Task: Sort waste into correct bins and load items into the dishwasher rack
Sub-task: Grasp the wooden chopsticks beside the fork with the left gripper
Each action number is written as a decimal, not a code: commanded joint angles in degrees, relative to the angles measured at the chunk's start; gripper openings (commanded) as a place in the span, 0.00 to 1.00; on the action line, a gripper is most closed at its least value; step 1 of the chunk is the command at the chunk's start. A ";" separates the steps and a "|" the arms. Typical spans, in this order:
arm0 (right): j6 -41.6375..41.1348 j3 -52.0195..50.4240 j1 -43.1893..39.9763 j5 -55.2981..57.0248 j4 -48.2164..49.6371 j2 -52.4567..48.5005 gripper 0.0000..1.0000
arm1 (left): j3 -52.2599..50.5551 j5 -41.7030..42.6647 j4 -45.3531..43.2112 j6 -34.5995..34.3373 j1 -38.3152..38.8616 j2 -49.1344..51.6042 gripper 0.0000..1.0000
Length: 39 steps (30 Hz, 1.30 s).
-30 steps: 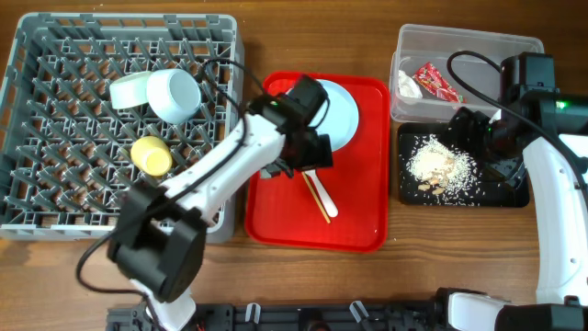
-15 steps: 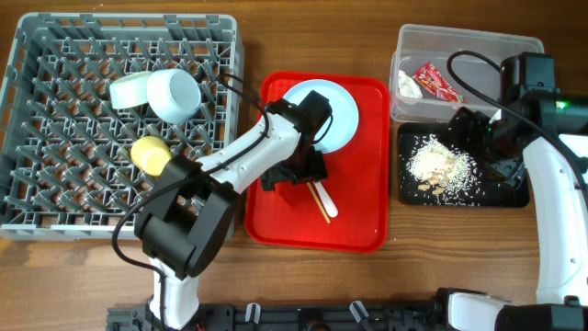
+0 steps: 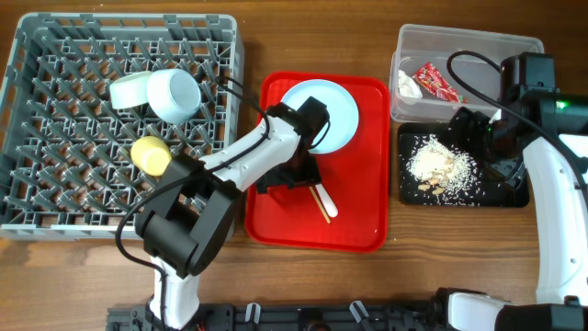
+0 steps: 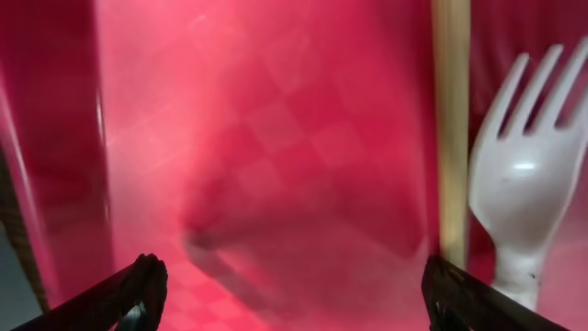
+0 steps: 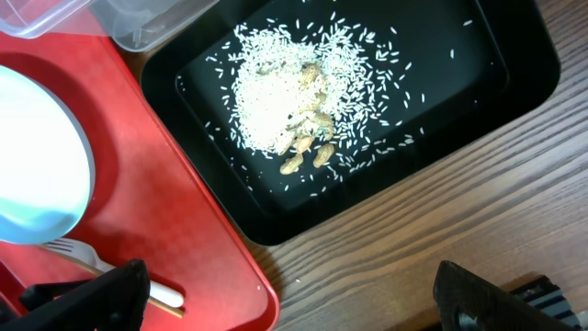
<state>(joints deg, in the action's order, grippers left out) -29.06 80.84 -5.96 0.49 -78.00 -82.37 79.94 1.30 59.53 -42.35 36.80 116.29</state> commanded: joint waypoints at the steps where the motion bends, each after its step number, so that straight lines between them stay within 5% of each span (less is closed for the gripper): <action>1: 0.57 0.85 -0.02 1.03 -0.07 0.31 1.00 | -0.59 -2.03 -0.35 -0.55 0.11 0.85 0.90; 8: 0.59 0.85 -0.02 1.05 -0.02 0.31 1.00 | -0.61 7.26 -3.06 1.95 0.11 0.85 0.90; 15: 0.59 0.85 -0.02 1.05 0.09 0.31 1.00 | -0.57 7.43 -1.60 2.01 -0.20 0.76 0.83; 39: 0.61 0.85 -0.02 1.03 0.63 0.31 1.00 | -1.29 1.81 -6.43 -0.61 3.10 -1.95 0.89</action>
<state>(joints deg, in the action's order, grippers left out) -29.04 80.84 -5.96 0.49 -77.52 -82.37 79.90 5.37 53.06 -41.50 39.51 115.81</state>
